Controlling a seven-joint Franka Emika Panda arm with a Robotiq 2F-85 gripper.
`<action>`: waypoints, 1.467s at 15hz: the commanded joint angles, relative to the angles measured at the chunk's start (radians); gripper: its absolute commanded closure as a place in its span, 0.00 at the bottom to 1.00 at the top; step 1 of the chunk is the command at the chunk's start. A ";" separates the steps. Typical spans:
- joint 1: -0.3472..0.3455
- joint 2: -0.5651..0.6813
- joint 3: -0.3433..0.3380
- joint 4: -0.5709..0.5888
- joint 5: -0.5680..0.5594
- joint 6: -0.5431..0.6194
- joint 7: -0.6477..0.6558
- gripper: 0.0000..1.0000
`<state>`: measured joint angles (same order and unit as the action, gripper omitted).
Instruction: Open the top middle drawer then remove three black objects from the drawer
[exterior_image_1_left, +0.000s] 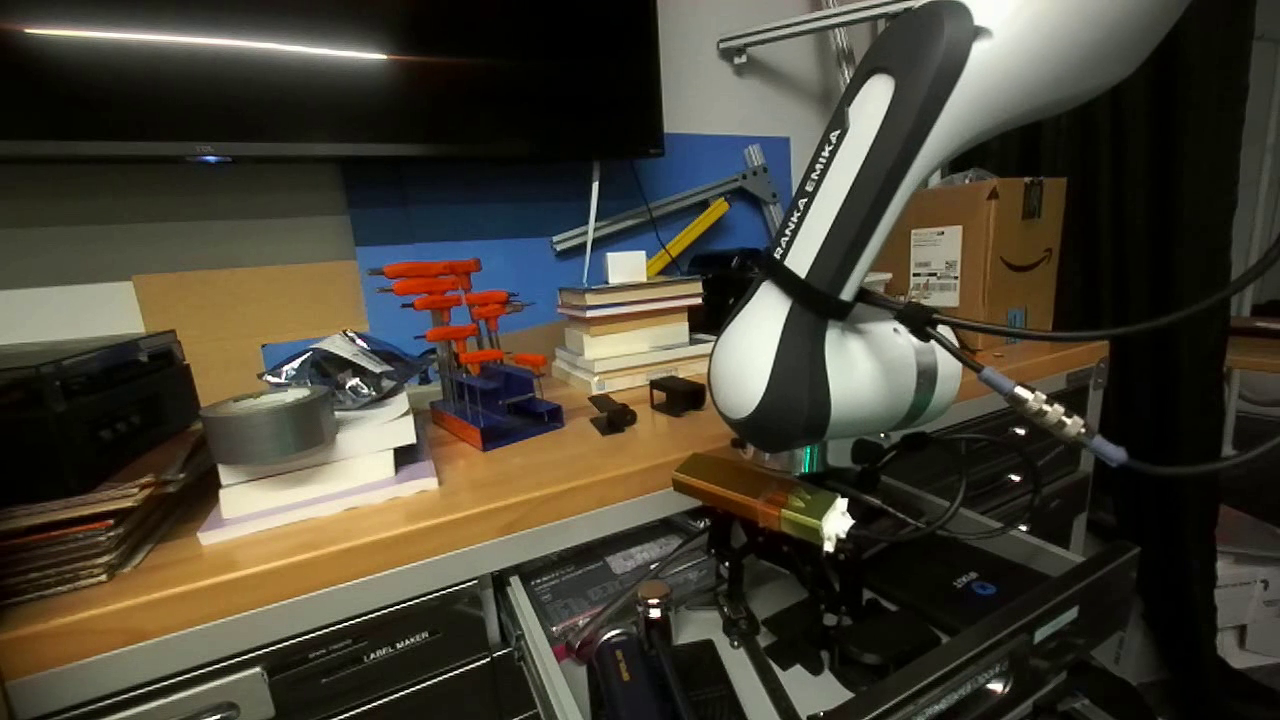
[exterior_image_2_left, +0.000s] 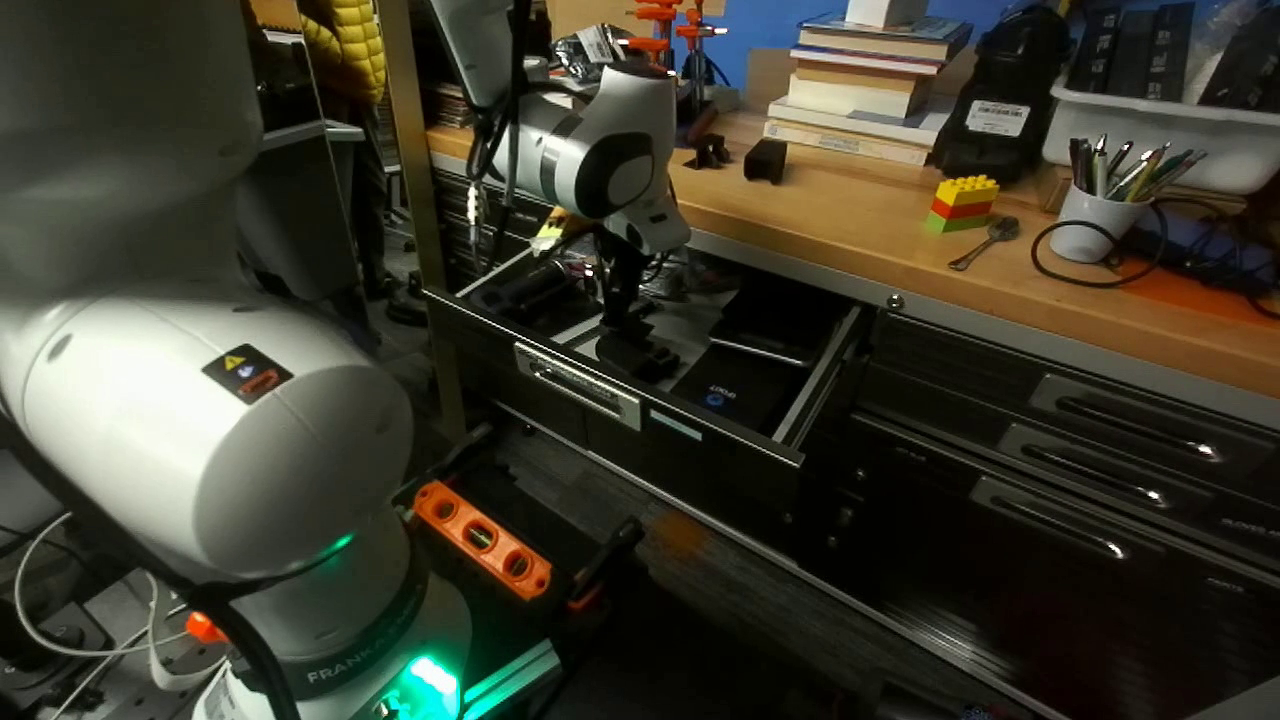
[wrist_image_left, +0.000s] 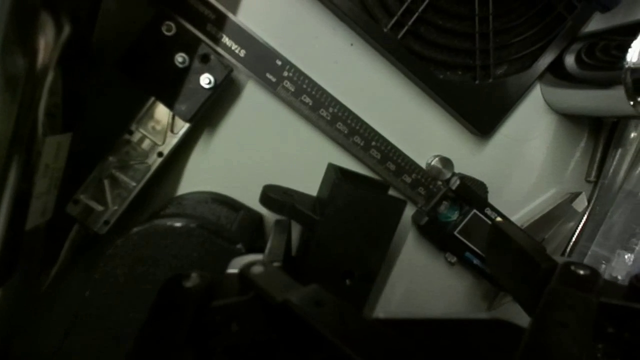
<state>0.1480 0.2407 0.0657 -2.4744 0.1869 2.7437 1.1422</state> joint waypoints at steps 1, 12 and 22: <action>0.005 0.020 -0.001 0.022 0.008 0.016 -0.031 0.25; 0.027 0.002 -0.041 0.024 -0.062 -0.002 -0.016 0.87; 0.042 -0.190 -0.118 0.137 -0.485 -0.219 0.146 0.92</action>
<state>0.1992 0.1315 -0.0589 -2.3714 -0.2100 2.6126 1.2384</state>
